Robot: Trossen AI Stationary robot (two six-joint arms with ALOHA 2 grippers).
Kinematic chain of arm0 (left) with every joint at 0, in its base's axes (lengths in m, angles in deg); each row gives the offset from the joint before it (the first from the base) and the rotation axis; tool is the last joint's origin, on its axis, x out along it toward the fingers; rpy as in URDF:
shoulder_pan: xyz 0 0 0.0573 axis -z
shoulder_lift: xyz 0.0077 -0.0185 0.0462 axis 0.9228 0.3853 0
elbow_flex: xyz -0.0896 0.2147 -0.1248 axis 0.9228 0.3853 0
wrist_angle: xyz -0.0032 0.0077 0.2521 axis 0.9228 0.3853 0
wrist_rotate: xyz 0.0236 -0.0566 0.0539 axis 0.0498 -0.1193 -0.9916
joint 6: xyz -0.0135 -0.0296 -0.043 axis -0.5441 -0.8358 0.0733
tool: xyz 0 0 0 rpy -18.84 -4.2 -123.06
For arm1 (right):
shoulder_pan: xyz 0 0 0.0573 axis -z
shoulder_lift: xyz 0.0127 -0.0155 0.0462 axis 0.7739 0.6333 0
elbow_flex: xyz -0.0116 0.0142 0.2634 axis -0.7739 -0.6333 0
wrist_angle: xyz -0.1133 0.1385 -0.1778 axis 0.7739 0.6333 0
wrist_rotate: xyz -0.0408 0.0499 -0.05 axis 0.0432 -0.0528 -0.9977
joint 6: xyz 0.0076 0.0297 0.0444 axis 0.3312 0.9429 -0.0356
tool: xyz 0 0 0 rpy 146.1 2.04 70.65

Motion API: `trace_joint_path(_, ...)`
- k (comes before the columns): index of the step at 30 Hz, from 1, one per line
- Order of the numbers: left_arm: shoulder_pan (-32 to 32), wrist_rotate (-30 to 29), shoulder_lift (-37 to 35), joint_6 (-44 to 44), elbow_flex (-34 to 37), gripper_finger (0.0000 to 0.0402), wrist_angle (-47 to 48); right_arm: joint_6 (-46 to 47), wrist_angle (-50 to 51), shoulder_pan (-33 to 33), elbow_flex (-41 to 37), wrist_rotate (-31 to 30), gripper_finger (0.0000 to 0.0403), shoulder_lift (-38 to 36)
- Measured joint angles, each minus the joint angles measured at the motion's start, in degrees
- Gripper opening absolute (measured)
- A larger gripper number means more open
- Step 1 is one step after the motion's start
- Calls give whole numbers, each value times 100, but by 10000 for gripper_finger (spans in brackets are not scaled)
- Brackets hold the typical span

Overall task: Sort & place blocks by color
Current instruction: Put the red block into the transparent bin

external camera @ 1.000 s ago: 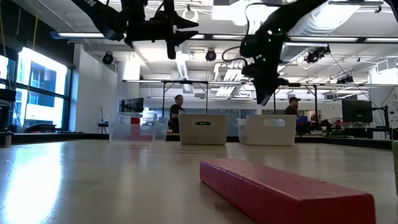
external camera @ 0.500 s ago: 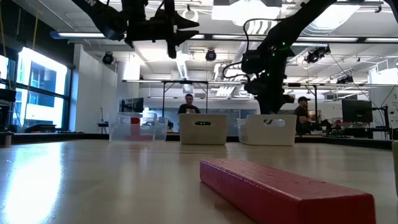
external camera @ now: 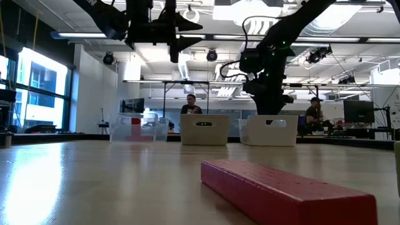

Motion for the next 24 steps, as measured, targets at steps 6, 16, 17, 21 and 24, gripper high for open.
trace_joint_path(6, 64, 20, 2, -109, 0, 180, 178, 4, 267, 9, 230, 63, 178, 2)
trace_joint_path(16, 292, -166, -502, 459, 0, 160, 1632, -178, 1143, -109, 952, 81, 181, 2)
trace_joint_path(17, 345, -284, -616, 601, 0, 158, 1956, -249, 1193, -144, 1016, 83, 181, 2)
trace_joint_path(21, 635, -978, -1089, 1153, 0, 153, 3213, -462, 1354, -303, 1236, 102, 181, 2)
trace_joint_path(24, 914, -1451, -1378, 1291, 0, 152, 4001, -622, 1452, -426, 1370, 107, 181, 2)
